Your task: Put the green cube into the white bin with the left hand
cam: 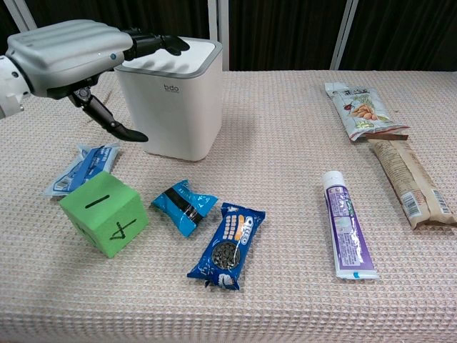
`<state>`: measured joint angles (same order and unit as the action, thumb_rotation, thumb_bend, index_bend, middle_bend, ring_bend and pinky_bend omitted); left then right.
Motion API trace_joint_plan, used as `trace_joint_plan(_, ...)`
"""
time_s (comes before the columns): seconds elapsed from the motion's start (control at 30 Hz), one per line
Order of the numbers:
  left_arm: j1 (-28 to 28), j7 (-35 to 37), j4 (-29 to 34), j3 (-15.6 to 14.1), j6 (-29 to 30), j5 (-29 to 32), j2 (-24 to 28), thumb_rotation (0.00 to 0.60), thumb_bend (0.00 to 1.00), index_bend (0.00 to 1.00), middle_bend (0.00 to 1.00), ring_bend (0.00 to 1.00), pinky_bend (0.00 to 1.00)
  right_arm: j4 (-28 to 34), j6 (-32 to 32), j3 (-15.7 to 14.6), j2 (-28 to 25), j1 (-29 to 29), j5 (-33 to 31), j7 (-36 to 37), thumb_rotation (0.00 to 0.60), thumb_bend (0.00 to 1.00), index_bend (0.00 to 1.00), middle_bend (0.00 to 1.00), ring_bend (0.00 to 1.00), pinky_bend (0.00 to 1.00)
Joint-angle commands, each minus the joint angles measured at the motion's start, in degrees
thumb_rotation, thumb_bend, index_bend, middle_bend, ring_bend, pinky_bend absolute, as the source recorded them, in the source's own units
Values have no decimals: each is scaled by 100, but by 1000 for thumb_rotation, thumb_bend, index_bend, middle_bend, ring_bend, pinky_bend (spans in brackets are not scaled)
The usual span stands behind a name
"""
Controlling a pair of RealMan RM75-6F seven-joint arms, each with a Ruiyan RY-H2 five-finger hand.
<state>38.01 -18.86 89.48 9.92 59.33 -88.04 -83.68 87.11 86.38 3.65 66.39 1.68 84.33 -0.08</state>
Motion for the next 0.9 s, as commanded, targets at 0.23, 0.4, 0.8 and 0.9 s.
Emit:
trace_joint_plan(0.23, 52, -32, 11, -95, 77, 56, -39, 469, 102, 36, 105, 70, 170, -11, -12, -5, -17, -8, 9, 37, 600, 360, 0, 0, 0, 0)
trace_joint_plan(0.4, 91, -78, 12, -115, 83, 133, -48, 474, 103, 36, 106, 70, 170, -32, 15, -10, -10, -20, 37, 72, 600, 360, 0, 0, 0, 0)
trace_joint_plan(0.8, 152, -314, -41, -180, 33, 397, -82, 466, 103, 39, 223, 70, 171, -77, 111, 41, 41, -43, 35, -2, 600, 360, 0, 0, 0, 0)
trace_joint_plan(0.9, 166, -308, -50, -214, 13, 424, -88, 469, 103, 45, 314, 70, 170, -80, 102, 43, 52, -39, 31, -10, 600, 360, 0, 0, 0, 0)
